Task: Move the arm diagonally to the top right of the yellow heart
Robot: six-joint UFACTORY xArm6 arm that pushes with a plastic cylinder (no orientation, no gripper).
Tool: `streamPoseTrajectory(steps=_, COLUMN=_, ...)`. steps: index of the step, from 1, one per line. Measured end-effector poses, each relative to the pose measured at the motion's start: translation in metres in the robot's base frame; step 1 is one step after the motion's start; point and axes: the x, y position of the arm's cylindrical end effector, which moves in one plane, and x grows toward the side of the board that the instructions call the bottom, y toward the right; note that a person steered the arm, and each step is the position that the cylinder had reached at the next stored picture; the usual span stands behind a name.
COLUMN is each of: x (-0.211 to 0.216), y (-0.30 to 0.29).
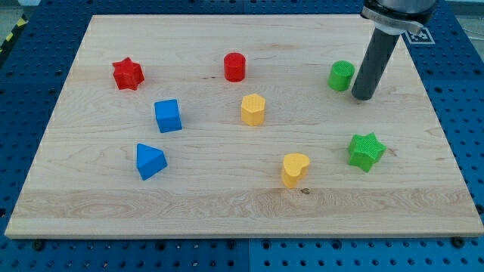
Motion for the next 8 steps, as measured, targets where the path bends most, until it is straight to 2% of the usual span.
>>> streamPoseTrajectory(steps=2, x=0.004, y=-0.011)
streamPoseTrajectory(steps=4, x=0.035, y=-0.019)
streamPoseTrajectory(steps=5, x=0.040, y=-0.045)
streamPoseTrajectory(steps=8, x=0.040, y=-0.071)
